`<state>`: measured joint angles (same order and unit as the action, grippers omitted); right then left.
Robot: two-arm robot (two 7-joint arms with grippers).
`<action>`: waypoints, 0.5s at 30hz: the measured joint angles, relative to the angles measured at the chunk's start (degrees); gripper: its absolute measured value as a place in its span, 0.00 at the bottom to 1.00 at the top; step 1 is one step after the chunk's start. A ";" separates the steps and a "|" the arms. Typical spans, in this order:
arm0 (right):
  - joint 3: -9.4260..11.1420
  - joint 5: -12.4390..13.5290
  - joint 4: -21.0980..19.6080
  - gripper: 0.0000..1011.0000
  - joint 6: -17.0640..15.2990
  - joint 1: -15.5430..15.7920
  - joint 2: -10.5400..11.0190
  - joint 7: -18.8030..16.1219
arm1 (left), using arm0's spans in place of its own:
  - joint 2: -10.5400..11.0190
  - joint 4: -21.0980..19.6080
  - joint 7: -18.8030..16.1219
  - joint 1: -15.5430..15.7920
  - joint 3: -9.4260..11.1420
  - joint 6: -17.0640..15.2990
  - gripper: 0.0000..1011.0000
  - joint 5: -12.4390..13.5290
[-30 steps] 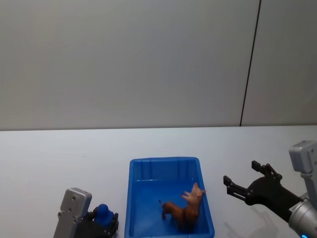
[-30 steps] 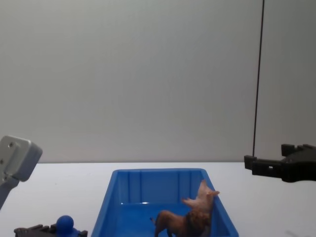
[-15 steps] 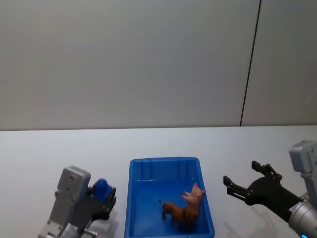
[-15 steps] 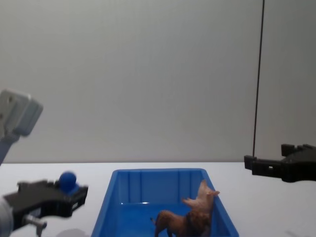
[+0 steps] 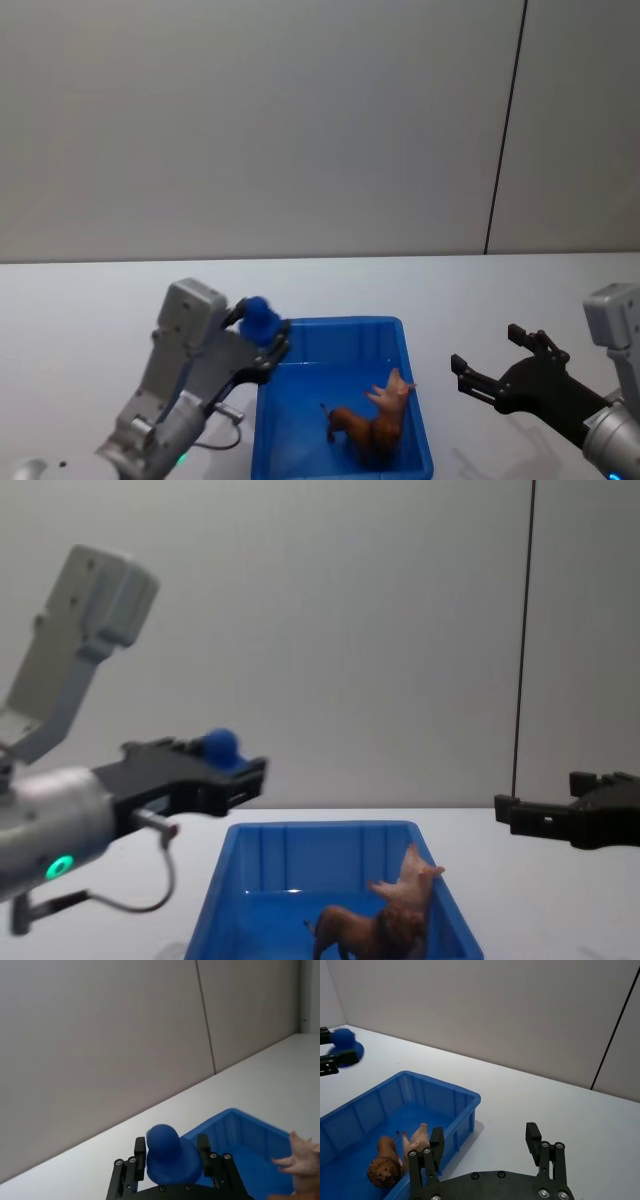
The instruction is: Pick up the two dolls from the table and place them into the box.
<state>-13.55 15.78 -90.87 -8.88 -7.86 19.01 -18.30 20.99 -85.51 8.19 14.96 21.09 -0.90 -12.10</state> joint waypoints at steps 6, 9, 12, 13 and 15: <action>0.00 0.00 0.00 0.99 0.00 0.00 0.00 0.00 | -2.42 1.11 3.39 2.26 1.14 1.23 0.77 0.82; 0.00 0.00 0.00 0.99 0.00 0.00 0.00 0.00 | -3.51 1.81 5.08 3.27 1.72 1.91 0.87 0.87; 0.00 0.00 0.00 0.99 0.00 0.00 0.00 0.00 | -4.54 2.51 6.83 4.07 2.24 2.65 0.95 0.86; 0.00 0.00 0.00 0.99 0.00 0.00 0.00 0.00 | -4.71 2.61 7.08 4.20 2.33 2.76 0.96 0.83; 0.00 0.00 0.00 0.99 0.00 0.00 0.00 0.00 | -5.14 2.75 8.14 4.51 2.59 3.34 0.99 0.55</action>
<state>-13.55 15.77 -90.87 -8.88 -7.86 19.01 -18.30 15.85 -82.76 16.32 19.47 23.68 2.44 -11.55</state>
